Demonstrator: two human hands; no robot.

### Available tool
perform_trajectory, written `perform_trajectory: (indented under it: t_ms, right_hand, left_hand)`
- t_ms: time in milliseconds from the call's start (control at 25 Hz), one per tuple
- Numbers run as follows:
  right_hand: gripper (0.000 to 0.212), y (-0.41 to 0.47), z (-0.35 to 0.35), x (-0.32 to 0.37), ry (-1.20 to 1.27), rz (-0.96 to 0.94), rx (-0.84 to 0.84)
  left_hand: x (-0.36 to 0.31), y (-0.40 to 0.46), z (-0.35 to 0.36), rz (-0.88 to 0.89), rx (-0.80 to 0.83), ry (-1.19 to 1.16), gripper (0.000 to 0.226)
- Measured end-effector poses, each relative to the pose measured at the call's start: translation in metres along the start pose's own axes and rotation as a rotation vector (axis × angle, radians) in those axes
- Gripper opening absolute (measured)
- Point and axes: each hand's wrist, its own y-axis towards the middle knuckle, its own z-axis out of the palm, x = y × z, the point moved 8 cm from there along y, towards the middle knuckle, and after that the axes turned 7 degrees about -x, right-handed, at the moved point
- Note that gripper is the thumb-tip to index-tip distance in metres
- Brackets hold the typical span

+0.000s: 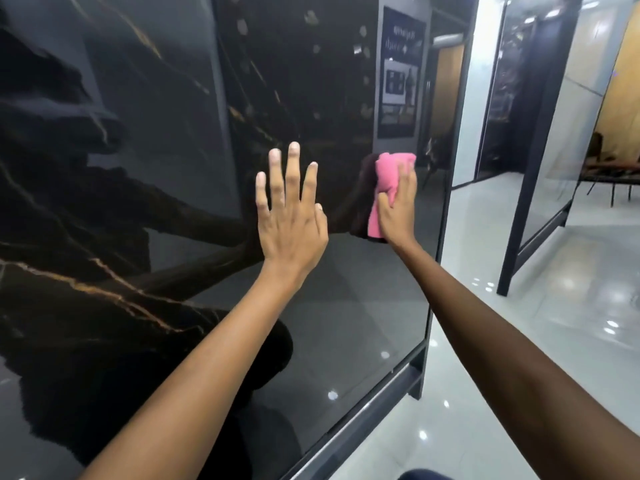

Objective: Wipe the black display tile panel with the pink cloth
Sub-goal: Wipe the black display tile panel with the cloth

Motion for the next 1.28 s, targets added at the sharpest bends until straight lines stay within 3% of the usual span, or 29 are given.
perform_trajectory:
  t_ms: [80, 120, 280, 320, 400, 520, 560, 600, 640, 760, 800, 840, 880, 1000, 1040, 1080, 1120, 1160, 1240, 1280]
  right_hand:
    - [0.068, 0.024, -0.004, -0.011, 0.013, 0.180, -0.063]
    - [0.069, 0.023, 0.001, 0.000, 0.000, 0.126, -0.037]
    - [0.079, -0.012, 0.015, 0.047, -0.116, -0.713, 0.108]
    - [0.079, 0.001, 0.012, 0.039, -0.160, -0.807, 0.093]
    - [0.078, 0.051, 0.003, -0.003, -0.233, -0.659, 0.020]
    - [0.071, 0.118, -0.028, -0.093, -0.079, 0.019, -0.093]
    - [0.069, 0.118, -0.029, -0.106, -0.004, 0.190, -0.116]
    - [0.068, 0.112, -0.026, -0.101, 0.041, 0.225, -0.115]
    - [0.071, 0.101, -0.018, -0.083, 0.067, 0.110, -0.086]
    - [0.077, 0.029, 0.009, -0.010, -0.005, -0.805, 0.160]
    - [0.075, 0.026, 0.008, -0.008, -0.065, -0.975, 0.179]
    - [0.075, 0.045, 0.003, -0.019, -0.100, -0.965, 0.148]
    - [0.077, 0.074, -0.004, -0.037, -0.109, -0.808, 0.093]
    - [0.070, 0.154, -0.039, -0.113, -0.016, -0.037, -0.057]
    - [0.068, 0.159, -0.044, -0.121, 0.039, 0.124, -0.074]
    - [0.067, 0.153, -0.041, -0.111, 0.076, 0.163, -0.071]
    - [0.070, 0.141, -0.033, -0.086, 0.103, 0.076, -0.039]
    - [0.074, 0.121, -0.023, -0.054, 0.109, -0.138, 0.017]
    - [0.077, 0.059, -0.002, 0.007, 0.044, -0.789, 0.199]
    - [0.077, 0.047, 0.002, 0.017, -0.035, -1.020, 0.224]
  left_hand:
    - [-0.020, 0.040, 0.003, -0.005, -0.052, -0.067, 0.061]
    - [-0.032, 0.063, 0.007, -0.008, -0.061, -0.102, 0.061]
    - [-0.072, 0.122, 0.050, -0.051, -0.006, -0.057, 0.057]
    - [-0.073, 0.124, 0.059, -0.065, -0.003, -0.005, 0.056]
    - [-0.075, 0.118, 0.067, -0.055, -0.022, 0.101, 0.057]
    - [-0.077, 0.115, 0.070, -0.034, -0.040, 0.154, 0.057]
    - [-0.076, 0.115, 0.070, -0.042, -0.040, 0.160, 0.056]
    - [-0.076, 0.116, 0.070, -0.055, -0.035, 0.164, 0.056]
    - [-0.074, 0.116, 0.070, -0.068, -0.027, 0.165, 0.056]
    - [-0.074, 0.114, 0.070, -0.084, -0.024, 0.169, 0.056]
    - [-0.075, 0.115, 0.070, -0.085, -0.021, 0.171, 0.056]
    - [-0.074, 0.115, 0.070, -0.091, -0.013, 0.172, 0.056]
    - [-0.073, 0.114, 0.071, -0.102, -0.010, 0.171, 0.056]
    - [-0.072, 0.116, 0.072, -0.105, -0.013, 0.176, 0.056]
    - [-0.074, 0.117, 0.072, -0.100, -0.014, 0.179, 0.056]
    - [-0.075, 0.117, 0.072, -0.093, -0.015, 0.190, 0.056]
    - [-0.075, 0.116, 0.071, -0.092, -0.025, 0.198, 0.056]
    - [-0.075, 0.117, 0.068, -0.097, -0.048, 0.191, 0.055]
    - [-0.078, 0.128, 0.058, -0.087, -0.133, 0.159, 0.050]
    - [-0.078, 0.139, 0.052, -0.077, -0.173, 0.144, 0.047]
